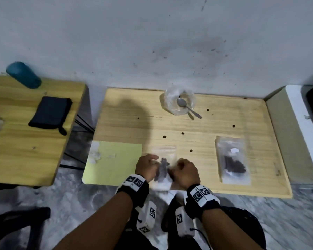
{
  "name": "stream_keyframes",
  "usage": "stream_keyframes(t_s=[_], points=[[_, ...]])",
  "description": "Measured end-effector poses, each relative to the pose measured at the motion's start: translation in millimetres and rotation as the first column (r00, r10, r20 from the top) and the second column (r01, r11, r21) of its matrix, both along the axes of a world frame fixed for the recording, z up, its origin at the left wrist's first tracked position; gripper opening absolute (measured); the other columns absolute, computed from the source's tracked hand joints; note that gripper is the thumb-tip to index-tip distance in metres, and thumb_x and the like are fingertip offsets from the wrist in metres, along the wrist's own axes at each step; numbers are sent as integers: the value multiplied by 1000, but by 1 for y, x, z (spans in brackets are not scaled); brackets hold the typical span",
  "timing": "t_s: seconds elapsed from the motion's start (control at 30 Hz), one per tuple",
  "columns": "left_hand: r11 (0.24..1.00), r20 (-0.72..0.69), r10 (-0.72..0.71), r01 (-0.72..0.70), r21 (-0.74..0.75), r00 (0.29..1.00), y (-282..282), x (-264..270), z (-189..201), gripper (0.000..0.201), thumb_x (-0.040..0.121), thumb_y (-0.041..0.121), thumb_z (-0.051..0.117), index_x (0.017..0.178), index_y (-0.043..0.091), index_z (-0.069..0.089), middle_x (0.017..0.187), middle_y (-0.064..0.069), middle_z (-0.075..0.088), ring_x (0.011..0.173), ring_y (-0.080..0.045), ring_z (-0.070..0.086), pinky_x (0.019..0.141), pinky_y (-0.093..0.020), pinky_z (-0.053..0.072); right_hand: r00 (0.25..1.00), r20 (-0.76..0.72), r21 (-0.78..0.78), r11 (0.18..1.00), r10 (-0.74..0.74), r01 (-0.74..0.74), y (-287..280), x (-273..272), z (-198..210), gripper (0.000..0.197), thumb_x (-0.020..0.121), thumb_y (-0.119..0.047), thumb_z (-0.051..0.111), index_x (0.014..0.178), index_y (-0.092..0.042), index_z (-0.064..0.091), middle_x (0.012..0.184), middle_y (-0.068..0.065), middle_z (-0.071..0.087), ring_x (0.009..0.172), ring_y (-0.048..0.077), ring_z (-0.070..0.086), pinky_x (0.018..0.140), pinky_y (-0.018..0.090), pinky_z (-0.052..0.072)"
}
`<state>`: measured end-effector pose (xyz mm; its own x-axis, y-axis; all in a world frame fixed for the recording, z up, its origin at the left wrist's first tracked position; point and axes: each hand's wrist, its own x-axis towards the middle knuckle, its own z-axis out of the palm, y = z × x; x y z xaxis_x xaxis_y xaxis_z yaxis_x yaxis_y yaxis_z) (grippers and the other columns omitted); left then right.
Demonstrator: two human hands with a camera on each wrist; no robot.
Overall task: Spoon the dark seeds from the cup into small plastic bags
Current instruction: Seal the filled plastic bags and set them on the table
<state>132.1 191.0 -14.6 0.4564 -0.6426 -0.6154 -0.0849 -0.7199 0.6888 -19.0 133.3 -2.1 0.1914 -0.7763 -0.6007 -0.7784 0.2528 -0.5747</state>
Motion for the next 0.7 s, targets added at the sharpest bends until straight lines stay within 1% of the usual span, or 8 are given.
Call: stream_keyframes(t_s=[0.13,0.2,0.27,0.37,0.43,0.5,0.63,0.7], points=[[994,-131,67,-78,-80,989,1,2,7,25,79,0,62,91,21,71,108,-4,68,97,-19,63,80,-24,49,988,110,-82,990,-106,115,5,5,-2,34,81,-20,69,112,-25,57,88,-1,71,78,20,66,69,34,54],[986,-145,82,-101,-134,986,3,9,14,23,81,1,65,93,19,72,107,-4,69,100,-19,62,87,-29,51,974,194,-167,975,-115,148,9,13,1,42,81,-13,67,114,-31,49,79,0,72,66,20,68,63,39,56],[970,-153,133,-160,-181,979,7,23,21,23,83,0,65,98,15,72,104,-3,69,97,-16,62,84,-25,50,958,270,-213,963,-101,162,13,26,5,43,80,-8,66,106,-34,45,74,2,70,58,22,66,55,38,54],[940,-170,197,-235,-247,966,13,51,34,28,83,-5,62,105,10,72,97,1,67,73,-2,61,63,-11,49,939,335,-193,970,-79,150,16,57,11,29,80,0,66,90,-26,58,74,1,67,64,22,64,57,32,53],[923,-210,219,-272,-272,953,21,72,38,30,85,-5,62,109,10,70,94,0,64,62,-2,55,53,-12,47,915,394,-129,980,-93,155,19,84,13,27,80,5,67,83,-22,66,77,-3,67,70,16,64,60,20,52],[911,-244,240,-304,-278,940,30,93,42,32,86,-6,60,114,7,67,97,1,62,67,-3,54,52,-11,45,888,451,-79,987,-93,143,21,108,15,24,81,5,68,87,-18,70,81,-4,68,72,10,63,60,12,49],[877,-226,344,-398,-271,911,50,150,39,33,90,-6,56,117,9,65,109,-5,64,51,-1,58,47,-18,46,857,512,-45,994,-62,99,30,154,12,29,87,-1,63,106,-22,68,93,-8,69,76,0,61,65,9,46],[840,-218,423,-471,-270,879,61,180,35,33,91,-4,56,110,21,67,112,-8,67,70,-15,68,61,-28,56,896,443,-77,996,-14,54,36,169,5,29,88,-3,60,109,-22,69,105,-9,70,91,-1,62,72,4,45]])
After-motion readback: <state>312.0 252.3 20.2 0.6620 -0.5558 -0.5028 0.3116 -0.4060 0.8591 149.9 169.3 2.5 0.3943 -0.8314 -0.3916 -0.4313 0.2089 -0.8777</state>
